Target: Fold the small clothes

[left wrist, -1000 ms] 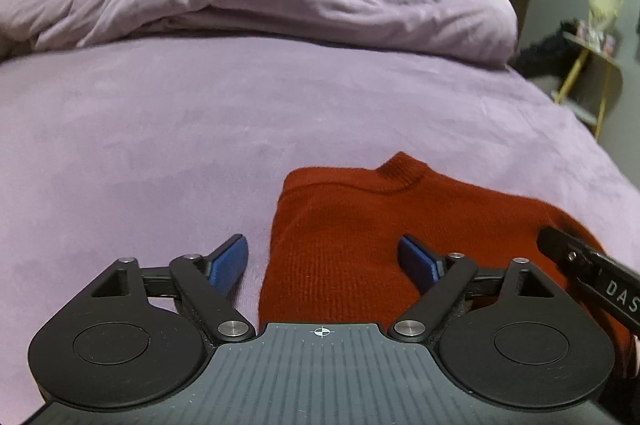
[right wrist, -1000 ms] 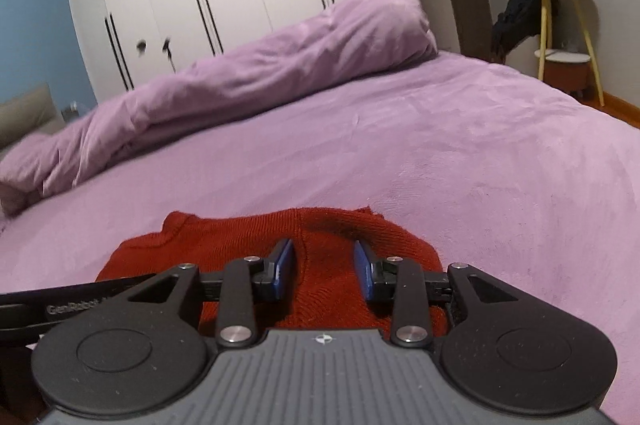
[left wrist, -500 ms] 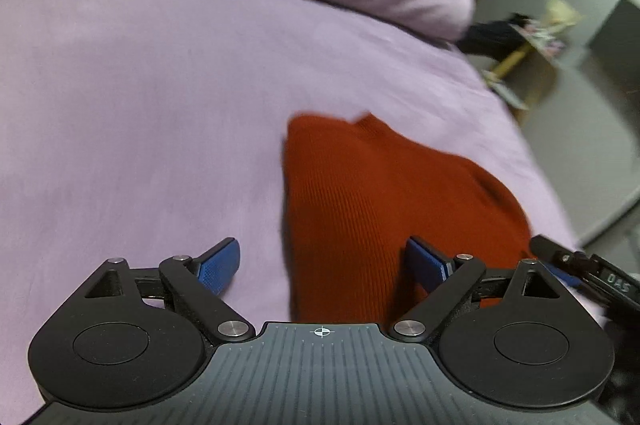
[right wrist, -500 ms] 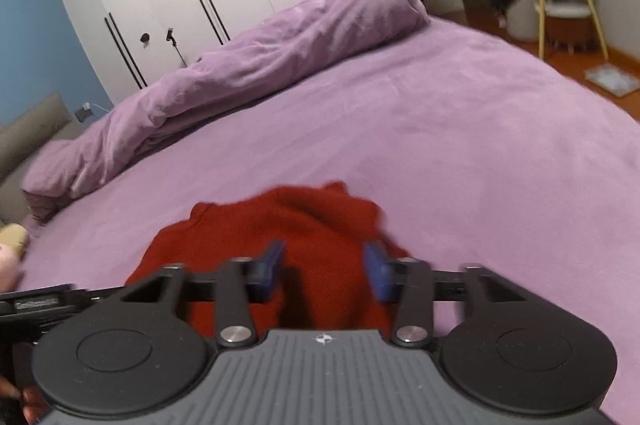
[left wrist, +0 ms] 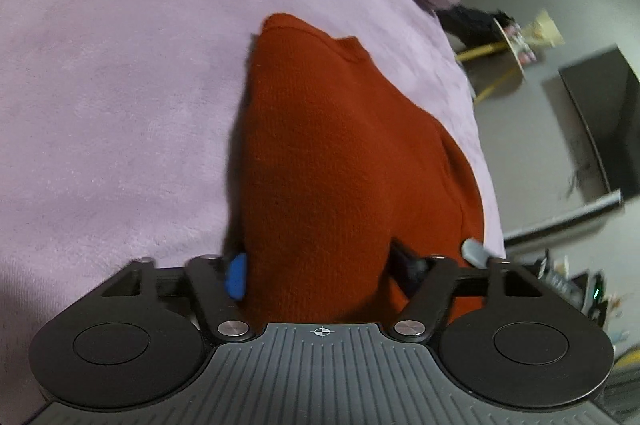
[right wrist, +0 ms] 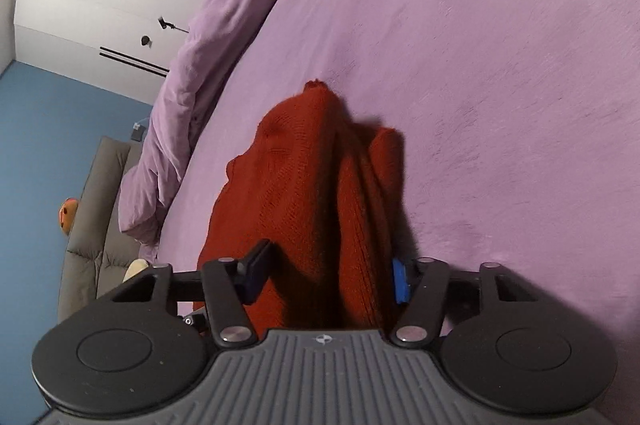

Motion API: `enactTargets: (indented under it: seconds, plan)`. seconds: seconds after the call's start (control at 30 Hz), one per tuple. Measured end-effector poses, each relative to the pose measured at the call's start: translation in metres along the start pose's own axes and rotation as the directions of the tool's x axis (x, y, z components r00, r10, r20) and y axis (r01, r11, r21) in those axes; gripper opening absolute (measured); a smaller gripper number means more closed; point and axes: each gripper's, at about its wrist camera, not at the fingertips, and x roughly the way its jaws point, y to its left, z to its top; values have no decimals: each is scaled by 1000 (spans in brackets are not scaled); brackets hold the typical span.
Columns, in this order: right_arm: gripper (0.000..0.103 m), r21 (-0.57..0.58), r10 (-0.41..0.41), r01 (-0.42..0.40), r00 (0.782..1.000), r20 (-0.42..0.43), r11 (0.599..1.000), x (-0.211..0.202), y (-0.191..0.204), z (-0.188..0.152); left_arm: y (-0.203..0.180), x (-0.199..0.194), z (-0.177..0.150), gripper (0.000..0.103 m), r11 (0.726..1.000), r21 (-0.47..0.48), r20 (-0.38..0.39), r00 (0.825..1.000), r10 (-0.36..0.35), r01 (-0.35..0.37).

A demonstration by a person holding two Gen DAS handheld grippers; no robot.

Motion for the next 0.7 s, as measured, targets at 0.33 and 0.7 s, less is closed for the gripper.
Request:
enactTargets:
  seconds: [0.33,0.7]
  plan:
    - [26,41,94,-95,995,30,995,-6,27,-18,-26,-56,-2,50,997,75,50,999,-4,0]
    - [28,79,173,-159,958,-230,984,57,80,-106,24,-171,-50,54,974,33,86,972,219,-222]
